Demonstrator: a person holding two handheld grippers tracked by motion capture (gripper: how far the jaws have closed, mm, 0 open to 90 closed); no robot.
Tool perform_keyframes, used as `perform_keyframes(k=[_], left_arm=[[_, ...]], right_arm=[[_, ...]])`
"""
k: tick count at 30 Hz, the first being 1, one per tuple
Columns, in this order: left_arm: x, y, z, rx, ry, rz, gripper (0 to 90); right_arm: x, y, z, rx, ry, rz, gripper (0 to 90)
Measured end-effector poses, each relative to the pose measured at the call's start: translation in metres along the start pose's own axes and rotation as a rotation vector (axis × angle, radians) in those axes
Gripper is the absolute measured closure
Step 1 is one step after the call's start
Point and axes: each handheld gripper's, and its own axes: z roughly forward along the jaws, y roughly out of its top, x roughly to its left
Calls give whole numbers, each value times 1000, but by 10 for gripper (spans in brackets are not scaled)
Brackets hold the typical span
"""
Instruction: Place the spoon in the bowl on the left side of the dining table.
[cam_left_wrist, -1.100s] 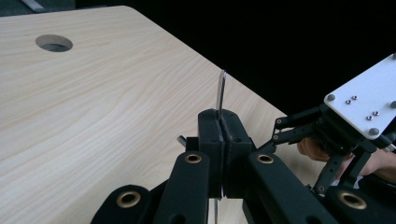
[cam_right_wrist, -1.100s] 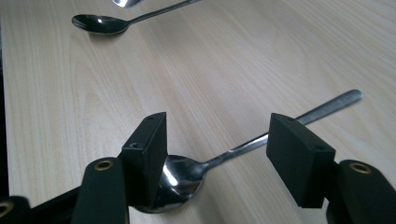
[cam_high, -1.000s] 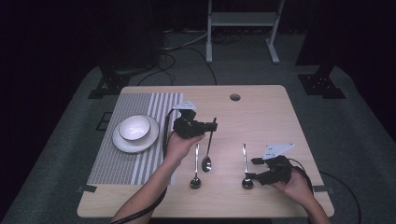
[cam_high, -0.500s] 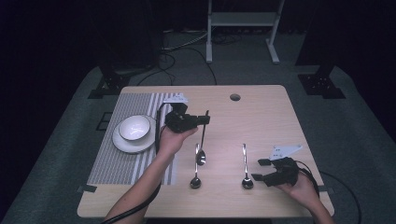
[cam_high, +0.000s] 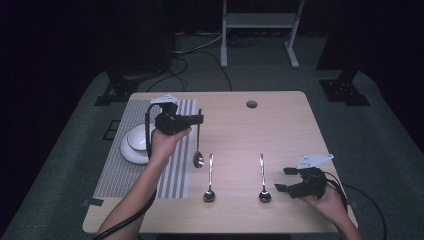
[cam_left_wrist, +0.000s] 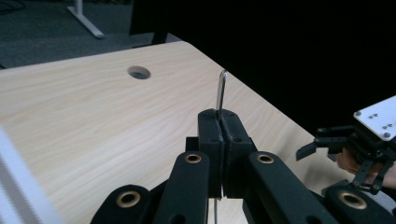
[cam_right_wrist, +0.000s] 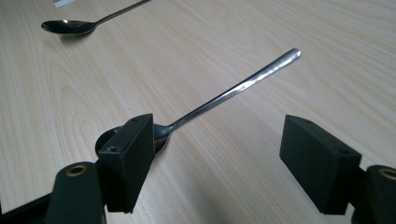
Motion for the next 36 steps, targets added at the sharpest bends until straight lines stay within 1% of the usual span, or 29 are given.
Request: perform_keyframes(k=[1,3,4,5,6,7,10,12,15,18,23,25,27,28,29,33,34,36], left_arm=[[0,0,0,0,0,0,890],[3,3,-6,-11,11,-4,890],[7,5,-11,-21,23,-7,891],[7,5,-11,-21,23,-7,890],[9,8,-17,-31,33,-12,890],[9,8,-17,-31,33,-12,891],[15,11,-25,-42,50,-17,890],[18,11,-28,-48,52,-27,890],[21,11,-31,-50,62,-26,890],[26,11,-34,-56,65,-40,891],[35,10,-41,-52,78,-48,890],[39,9,-45,-62,87,-62,890],[46,8,-50,-73,100,-78,890],[51,8,-55,-84,112,-93,890],[51,8,-55,-84,112,-93,890],[62,5,-65,-103,134,-123,890],[66,4,-68,-112,145,-131,890],[68,4,-70,-118,150,-137,890]], right_arm=[[0,0,0,0,0,0,251],[-1,-2,-1,2,-4,7,251],[-1,-2,-2,1,-3,9,251],[-1,-2,-2,1,-3,9,251],[-2,-3,-3,-1,-4,11,251],[-2,-3,-3,-1,-4,11,251],[-2,-3,-4,-7,-7,15,251],[-2,-3,-4,-10,-8,13,251],[-2,-3,-4,-7,-8,13,251],[-2,-3,-3,-5,-4,13,251],[-1,-3,-3,-4,-9,7,252],[-1,-3,-4,-5,-10,6,252],[-2,-3,-4,-7,-10,7,251],[-1,-3,-4,-7,-8,12,251],[-2,-3,-4,-6,-8,10,251],[0,-2,-3,-9,-9,2,251],[0,-2,-3,-9,-11,-2,251],[0,-2,-3,-9,-11,-4,252]])
